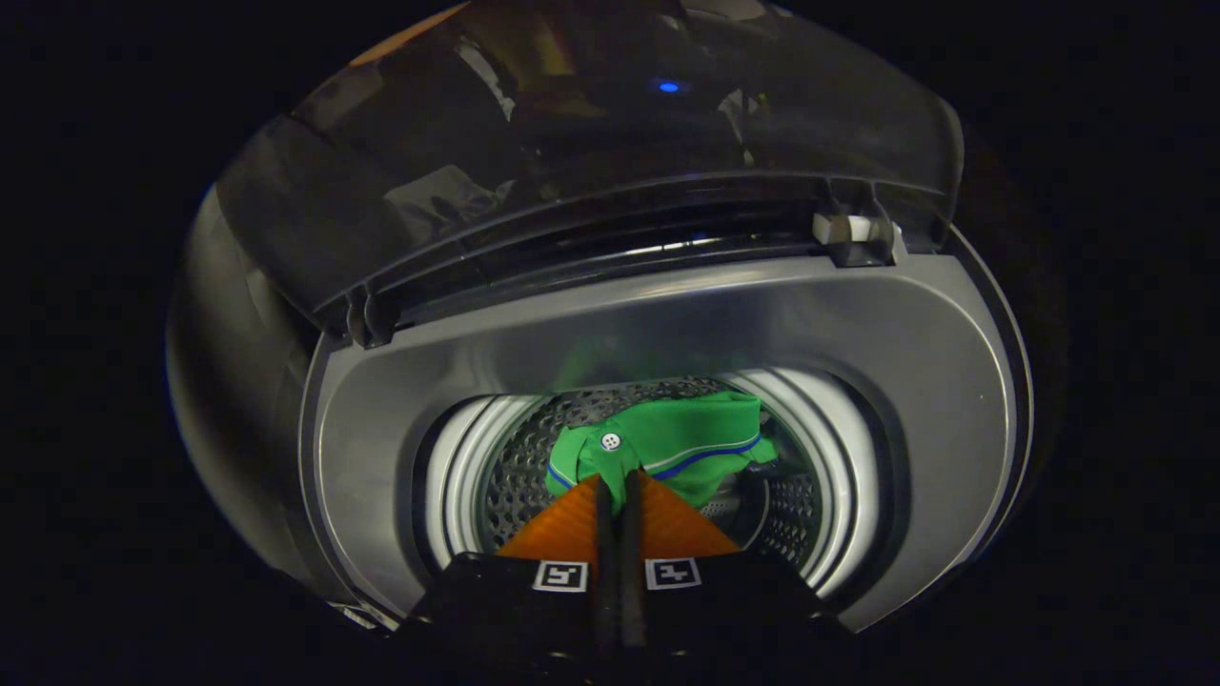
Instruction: Put the clothes into the washing machine and then close the washing machine lid.
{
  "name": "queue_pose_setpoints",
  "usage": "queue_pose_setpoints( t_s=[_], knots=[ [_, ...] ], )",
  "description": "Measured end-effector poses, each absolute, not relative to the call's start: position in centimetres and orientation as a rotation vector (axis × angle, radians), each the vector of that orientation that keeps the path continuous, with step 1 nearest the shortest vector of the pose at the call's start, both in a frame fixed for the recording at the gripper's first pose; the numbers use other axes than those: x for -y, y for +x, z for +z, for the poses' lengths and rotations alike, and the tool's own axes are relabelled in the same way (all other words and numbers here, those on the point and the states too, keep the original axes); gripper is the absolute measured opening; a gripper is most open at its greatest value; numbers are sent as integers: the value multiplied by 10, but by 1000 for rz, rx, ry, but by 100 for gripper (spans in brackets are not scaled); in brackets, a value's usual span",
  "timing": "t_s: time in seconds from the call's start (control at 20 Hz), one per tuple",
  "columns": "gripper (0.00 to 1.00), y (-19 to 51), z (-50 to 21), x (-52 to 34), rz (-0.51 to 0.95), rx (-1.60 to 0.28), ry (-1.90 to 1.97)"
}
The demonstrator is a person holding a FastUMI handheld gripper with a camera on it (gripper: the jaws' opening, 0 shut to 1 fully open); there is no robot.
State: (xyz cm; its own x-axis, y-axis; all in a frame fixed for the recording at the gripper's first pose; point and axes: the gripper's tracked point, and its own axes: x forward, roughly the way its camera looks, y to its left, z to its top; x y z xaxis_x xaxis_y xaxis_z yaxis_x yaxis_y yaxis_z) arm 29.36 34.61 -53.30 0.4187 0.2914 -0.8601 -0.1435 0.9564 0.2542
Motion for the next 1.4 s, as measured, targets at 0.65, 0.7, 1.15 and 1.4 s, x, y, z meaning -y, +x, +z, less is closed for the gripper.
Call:
queue_pose_setpoints(
  t_s=[0.65, 0.7, 1.15, 1.4],
  knots=[
    [99, 292, -517, -335, 252, -1081, 95],
    [99, 290, -510, -334, 241, -1070, 100],
    [99, 281, -396, -319, 245, -924, 63],
    [99, 304, -316, -315, 245, -807, 31]
  ],
)
